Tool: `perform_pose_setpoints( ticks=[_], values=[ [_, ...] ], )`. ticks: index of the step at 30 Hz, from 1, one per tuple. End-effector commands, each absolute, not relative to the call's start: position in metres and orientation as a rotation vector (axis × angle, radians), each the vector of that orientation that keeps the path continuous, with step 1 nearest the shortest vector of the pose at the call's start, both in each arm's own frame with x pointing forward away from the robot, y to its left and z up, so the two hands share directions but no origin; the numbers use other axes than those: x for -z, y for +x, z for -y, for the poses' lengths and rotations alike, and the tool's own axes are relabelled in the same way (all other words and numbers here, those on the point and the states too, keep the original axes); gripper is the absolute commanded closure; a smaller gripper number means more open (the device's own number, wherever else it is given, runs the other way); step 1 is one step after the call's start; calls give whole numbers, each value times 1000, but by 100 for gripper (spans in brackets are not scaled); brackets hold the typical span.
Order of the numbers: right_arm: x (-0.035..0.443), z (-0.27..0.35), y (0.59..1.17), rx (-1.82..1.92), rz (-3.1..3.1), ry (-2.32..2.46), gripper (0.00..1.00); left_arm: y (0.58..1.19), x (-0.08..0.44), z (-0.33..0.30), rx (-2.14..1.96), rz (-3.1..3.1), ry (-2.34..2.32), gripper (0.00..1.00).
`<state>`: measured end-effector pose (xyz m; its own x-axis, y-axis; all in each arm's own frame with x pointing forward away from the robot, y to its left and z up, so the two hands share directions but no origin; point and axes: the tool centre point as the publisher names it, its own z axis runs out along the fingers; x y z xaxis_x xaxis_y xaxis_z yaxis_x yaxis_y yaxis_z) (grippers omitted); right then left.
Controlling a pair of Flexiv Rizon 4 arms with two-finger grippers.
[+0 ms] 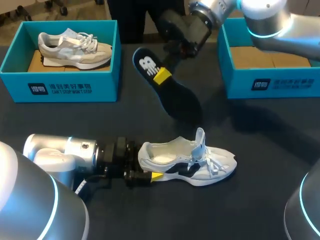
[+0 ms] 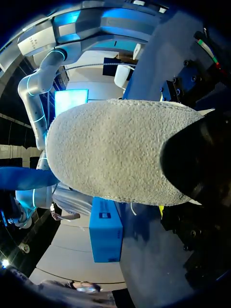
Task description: Take the shoe out of the shoebox, open the shoe tongue, remove and reinsert the insole, then place the shoe into the shoebox
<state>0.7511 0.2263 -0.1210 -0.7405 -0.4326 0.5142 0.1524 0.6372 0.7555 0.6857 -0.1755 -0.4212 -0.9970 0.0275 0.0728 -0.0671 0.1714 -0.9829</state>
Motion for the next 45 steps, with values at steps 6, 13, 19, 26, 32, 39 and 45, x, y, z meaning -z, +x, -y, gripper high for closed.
perform_pose_setpoints(
  ticks=[6, 13, 19, 26, 32, 39, 45],
  values=[
    [80, -178, 710, 1451, 2131, 84, 100, 685, 422, 176, -1976, 2347, 41, 100],
    [80, -178, 710, 1451, 2131, 84, 100, 685, 422, 176, -1976, 2347, 41, 100],
    [48, -170, 712, 1499, 2165, -26, 100, 685, 422, 176, -1976, 2347, 41, 100],
    [16, -156, 678, 1612, 2130, -194, 100, 685, 422, 176, -1976, 2347, 41, 100],
    [16, -156, 678, 1612, 2130, -194, 100, 685, 422, 176, -1976, 2347, 41, 100],
    [16, -156, 678, 1612, 2130, -194, 100, 685, 422, 176, -1976, 2347, 41, 100],
    [5, -146, 648, 1694, 2067, -284, 100, 685, 422, 176, -1976, 2347, 41, 100]
  ],
)
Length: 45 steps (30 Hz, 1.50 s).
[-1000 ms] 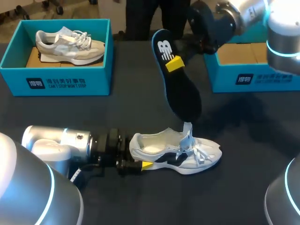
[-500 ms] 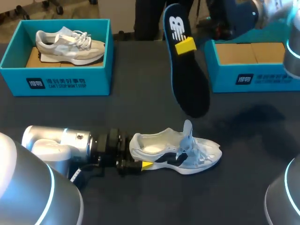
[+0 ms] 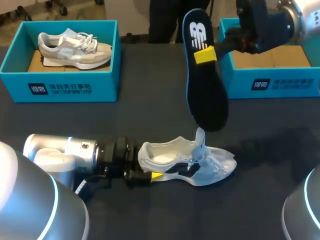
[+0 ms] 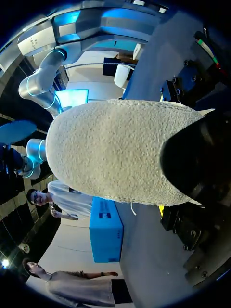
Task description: Take the shoe out of the shoebox, open the shoe tongue, remove and reinsert the insole, then place the shoe into the shoebox
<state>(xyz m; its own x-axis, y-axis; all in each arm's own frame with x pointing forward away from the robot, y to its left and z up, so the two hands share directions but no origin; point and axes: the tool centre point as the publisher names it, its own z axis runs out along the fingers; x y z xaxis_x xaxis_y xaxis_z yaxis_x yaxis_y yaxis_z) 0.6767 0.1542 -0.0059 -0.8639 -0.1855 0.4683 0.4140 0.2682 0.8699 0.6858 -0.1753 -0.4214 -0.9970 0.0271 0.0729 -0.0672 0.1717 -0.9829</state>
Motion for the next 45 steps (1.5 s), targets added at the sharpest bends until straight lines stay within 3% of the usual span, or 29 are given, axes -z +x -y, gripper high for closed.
perform_pose_setpoints(
  ticks=[1, 7, 39, 40, 41, 42, 43, 45],
  values=[
    [3, -145, 643, 1698, 2068, -292, 100, 685, 422, 176, -1976, 2347, 41, 100],
    [-6, -147, 618, 1730, 2051, -408, 100, 685, 422, 176, -1976, 2347, 41, 100],
    [-16, -141, 601, 1754, 2042, -439, 100, 685, 422, 176, -1976, 2347, 41, 100],
    [-16, -141, 601, 1754, 2042, -439, 100, 685, 422, 176, -1976, 2351, 34, 94],
    [-16, -141, 601, 1754, 2042, -439, 100, 685, 421, 175, -1976, 2356, 25, 59],
    [-16, -141, 601, 1754, 2042, -439, 100, 684, 421, 174, -1974, 2351, 15, 14],
    [-16, -141, 601, 1754, 2042, -439, 100, 684, 420, 173, -1970, 2351, 12, 0],
    [-16, -141, 601, 1754, 2042, -439, 100, 684, 419, 172, -1959, 2350, -3, 0]
  ],
)
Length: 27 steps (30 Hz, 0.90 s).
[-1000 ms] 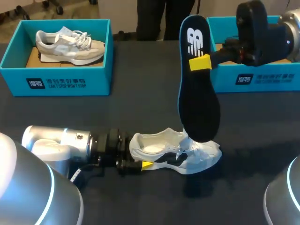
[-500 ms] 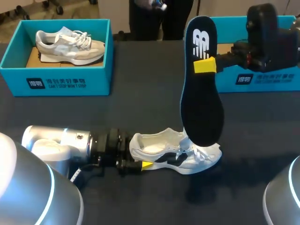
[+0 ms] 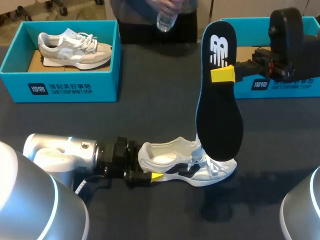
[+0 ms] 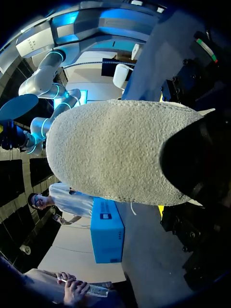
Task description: Take the shoe out of the shoebox, open the shoe tongue, remove and reinsert the insole, then place the shoe into the shoebox
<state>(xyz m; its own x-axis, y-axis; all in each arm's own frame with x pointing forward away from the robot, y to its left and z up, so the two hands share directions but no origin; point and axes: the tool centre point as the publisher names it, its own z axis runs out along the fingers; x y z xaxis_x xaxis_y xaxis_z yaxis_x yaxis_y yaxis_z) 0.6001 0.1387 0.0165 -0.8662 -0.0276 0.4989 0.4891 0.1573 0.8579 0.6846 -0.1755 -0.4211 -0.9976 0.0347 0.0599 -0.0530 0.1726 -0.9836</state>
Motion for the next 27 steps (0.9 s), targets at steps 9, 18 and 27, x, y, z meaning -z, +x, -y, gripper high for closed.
perform_pose_setpoints(
  ticks=[9, 18, 27],
  values=[
    [-16, -141, 601, 1754, 2042, -439, 100, 684, 414, 164, -1896, 2423, 30, 0],
    [-16, -141, 601, 1754, 2042, -439, 100, 682, 409, 150, -1846, 2438, 55, 0],
    [-16, -141, 601, 1754, 2042, -439, 100, 685, 399, 134, -1580, 2659, -19, 0]
  ],
)
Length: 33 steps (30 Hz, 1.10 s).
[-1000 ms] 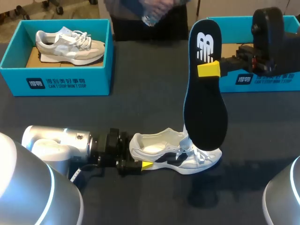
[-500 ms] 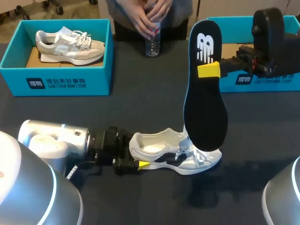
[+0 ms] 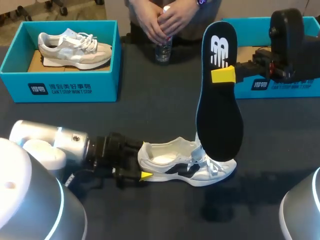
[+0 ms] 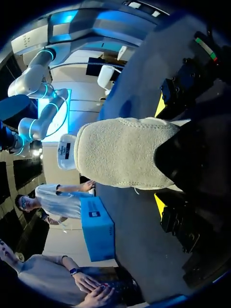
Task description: Take the shoe out of the shoebox, open the shoe tongue, remove and reinsert the insole, then place the shoe into the shoebox
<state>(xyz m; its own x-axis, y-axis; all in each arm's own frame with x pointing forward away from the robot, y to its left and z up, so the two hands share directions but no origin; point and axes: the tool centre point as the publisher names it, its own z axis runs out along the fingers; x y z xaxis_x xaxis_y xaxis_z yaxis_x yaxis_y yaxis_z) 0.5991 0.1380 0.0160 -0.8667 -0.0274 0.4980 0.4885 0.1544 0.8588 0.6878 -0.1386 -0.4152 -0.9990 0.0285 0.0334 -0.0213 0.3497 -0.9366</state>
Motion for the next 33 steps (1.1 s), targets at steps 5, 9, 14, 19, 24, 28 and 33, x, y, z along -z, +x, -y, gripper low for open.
perform_pose_setpoints(
  ticks=[5, 9, 14, 19, 24, 28, 33],
  values=[
    [-16, -141, 601, 1754, 2042, -439, 100, 685, 399, 134, -1580, 2659, -19, 0],
    [-16, -141, 601, 1754, 2042, -439, 100, 685, 399, 134, -1580, 2659, -19, 0],
    [-16, -141, 601, 1754, 2042, -439, 100, 683, 398, 133, -1570, 2683, -32, 0],
    [-16, -141, 601, 1754, 2042, -439, 100, 681, 390, 126, -1374, 2783, -84, 0],
    [-16, -141, 601, 1754, 2042, -439, 100, 683, 387, 131, -1139, 2852, 61, 0],
    [-16, -141, 601, 1754, 2042, -439, 100, 683, 387, 131, -1139, 2852, 61, 0],
    [-16, -141, 601, 1754, 2042, -439, 100, 682, 387, 130, -1119, 2864, 26, 0]
  ],
)
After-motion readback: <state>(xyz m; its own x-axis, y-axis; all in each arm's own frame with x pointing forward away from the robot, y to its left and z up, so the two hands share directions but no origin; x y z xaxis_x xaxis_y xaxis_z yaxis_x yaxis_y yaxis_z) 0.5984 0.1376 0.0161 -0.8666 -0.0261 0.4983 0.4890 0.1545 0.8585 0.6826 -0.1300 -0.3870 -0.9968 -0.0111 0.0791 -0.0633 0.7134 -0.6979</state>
